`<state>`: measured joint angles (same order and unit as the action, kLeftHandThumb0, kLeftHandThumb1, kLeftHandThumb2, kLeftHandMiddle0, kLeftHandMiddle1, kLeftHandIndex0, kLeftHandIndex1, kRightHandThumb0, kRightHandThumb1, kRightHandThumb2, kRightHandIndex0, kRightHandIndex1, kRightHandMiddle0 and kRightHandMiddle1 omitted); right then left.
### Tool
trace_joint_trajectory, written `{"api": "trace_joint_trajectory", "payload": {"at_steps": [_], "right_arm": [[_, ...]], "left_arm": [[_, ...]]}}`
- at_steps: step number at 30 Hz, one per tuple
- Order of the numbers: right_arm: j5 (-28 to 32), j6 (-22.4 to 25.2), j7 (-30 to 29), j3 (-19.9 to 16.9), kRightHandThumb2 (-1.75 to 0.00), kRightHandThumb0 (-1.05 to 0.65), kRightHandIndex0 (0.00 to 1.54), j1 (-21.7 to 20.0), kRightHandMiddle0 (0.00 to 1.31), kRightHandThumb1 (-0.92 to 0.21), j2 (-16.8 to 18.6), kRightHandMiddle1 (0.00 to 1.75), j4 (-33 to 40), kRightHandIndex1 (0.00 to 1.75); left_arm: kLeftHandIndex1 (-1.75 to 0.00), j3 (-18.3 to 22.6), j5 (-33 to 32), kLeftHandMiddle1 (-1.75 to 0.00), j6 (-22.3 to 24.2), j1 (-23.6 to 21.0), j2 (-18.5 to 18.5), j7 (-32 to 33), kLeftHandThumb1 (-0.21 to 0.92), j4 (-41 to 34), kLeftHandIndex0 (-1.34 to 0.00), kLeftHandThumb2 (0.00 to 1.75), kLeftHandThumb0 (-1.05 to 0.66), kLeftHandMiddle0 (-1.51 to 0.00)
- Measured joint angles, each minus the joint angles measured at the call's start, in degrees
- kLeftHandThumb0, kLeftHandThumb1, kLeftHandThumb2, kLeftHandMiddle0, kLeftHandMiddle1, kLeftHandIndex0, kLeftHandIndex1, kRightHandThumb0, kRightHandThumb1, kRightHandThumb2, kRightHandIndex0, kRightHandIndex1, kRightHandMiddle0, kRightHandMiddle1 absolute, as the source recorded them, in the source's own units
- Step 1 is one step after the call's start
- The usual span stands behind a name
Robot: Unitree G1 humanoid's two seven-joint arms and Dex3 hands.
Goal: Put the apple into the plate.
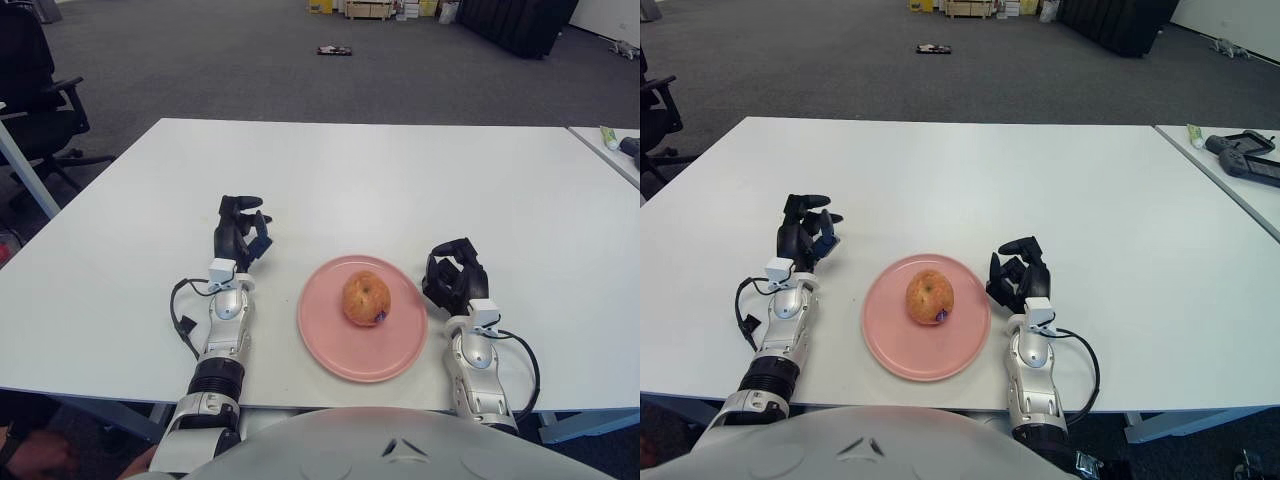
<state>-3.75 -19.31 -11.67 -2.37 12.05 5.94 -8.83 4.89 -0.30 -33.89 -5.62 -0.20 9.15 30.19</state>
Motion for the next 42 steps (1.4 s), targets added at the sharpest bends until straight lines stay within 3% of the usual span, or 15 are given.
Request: {"api": "trace_joint_trajectory", "payload": {"at_steps": [6,23,36,42], "right_arm": [[0.08,0.05,0.00,-0.02,-0.96,-0.40,0.74,-0.01,0.39,-0.61,0.01,1.75,0.01,1.75],[1.00,0.58,0.50,0.04,-0.98,-0.40,0.75,-0.19,0.40,-0.59,0.02,1.75,0.11,1.75],[1.15,1.16,0.89,0.01,-0.97,-0.40,0.73,-0.20,0.40,-0.60,0.02,1.75,0.47,1.75],[1.54,1.73,0.99,-0.10,-0.97,-0.40,0.71,-0.27,0.39,-0.60,0.02,1.75,0.71,1.75]], "left_arm": [[-1.75,0.05,0.95,-1.75,-1.05,0.03,0.16,-0.04,0.58,1.56,-0.41,0.99,-0.41,-0.97],[-1.75,-0.12,0.81,-1.75,-4.30,0.06,0.04,-1.89,0.55,3.91,-0.43,1.03,-0.41,-0.99],[-1.75,-1.89,1.30,-1.75,-1.95,1.43,0.15,-4.12,0.60,1.83,-0.40,0.97,-0.40,-0.84],[-1.75,-2.59,1.25,-1.75,1.34,2.54,0.10,-5.43,0.63,0.17,-0.38,0.93,-0.40,-0.78]]}}
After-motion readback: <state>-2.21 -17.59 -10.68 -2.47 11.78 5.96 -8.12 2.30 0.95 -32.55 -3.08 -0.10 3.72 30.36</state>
